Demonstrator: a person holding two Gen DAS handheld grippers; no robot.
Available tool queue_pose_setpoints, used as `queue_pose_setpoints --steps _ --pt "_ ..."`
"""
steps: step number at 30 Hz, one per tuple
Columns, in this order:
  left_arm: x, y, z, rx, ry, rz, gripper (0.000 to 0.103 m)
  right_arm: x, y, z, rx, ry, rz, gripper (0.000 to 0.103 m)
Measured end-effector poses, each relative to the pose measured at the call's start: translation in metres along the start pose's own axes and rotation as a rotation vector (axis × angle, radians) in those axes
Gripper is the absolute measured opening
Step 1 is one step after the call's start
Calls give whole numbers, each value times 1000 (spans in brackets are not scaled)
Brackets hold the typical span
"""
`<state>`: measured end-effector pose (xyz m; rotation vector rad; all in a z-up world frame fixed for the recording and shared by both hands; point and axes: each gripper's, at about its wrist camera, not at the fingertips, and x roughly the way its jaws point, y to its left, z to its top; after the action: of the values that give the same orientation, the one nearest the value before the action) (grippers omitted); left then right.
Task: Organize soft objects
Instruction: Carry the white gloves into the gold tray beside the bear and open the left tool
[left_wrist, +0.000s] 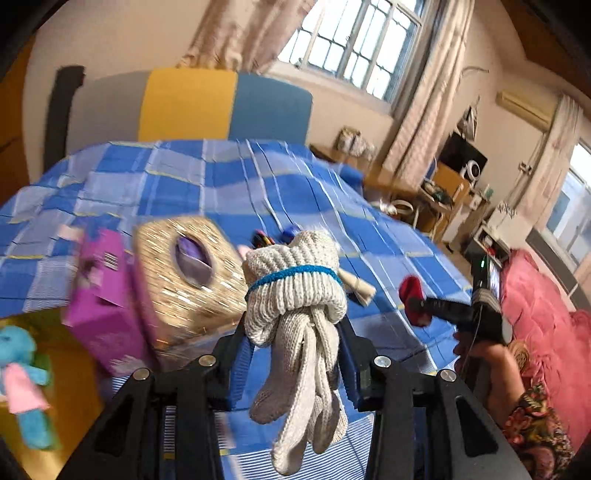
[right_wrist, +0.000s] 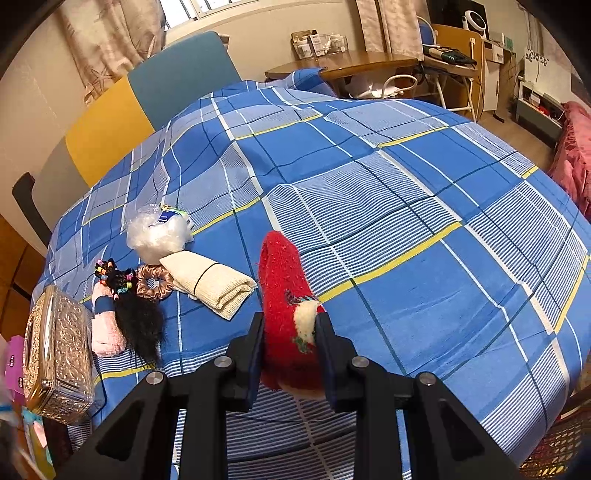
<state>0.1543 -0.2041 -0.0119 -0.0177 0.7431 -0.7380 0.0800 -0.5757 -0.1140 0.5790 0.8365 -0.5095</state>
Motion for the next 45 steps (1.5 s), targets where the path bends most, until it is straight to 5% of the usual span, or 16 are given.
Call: queue_pose_setpoints --steps 8,15,24,33,36,40,45 --pt "-67 58 24 -36 -110 59 43 -6 4 -1 -21 -27 -21 26" --pt "-85 139 14 -150 -116 151 43 -21 15 -6 -62 -84 13 26" --pt "-32 213 -21 -216 63 252 43 -30 24 -7 -97 -130 21 26" --pt "12 240 -42 -197 180 312 44 -29 25 -7 -107 -136 -5 26" --pt "19 244 -42 -199 186 319 50 -28 27 -7 -115 -137 -14 26" --pt "17 244 -43 -209 158 327 75 -28 30 -7 -131 -140 -21 26" --pt "0 235 -42 -210 103 318 78 -29 33 -8 -149 -151 -21 26"
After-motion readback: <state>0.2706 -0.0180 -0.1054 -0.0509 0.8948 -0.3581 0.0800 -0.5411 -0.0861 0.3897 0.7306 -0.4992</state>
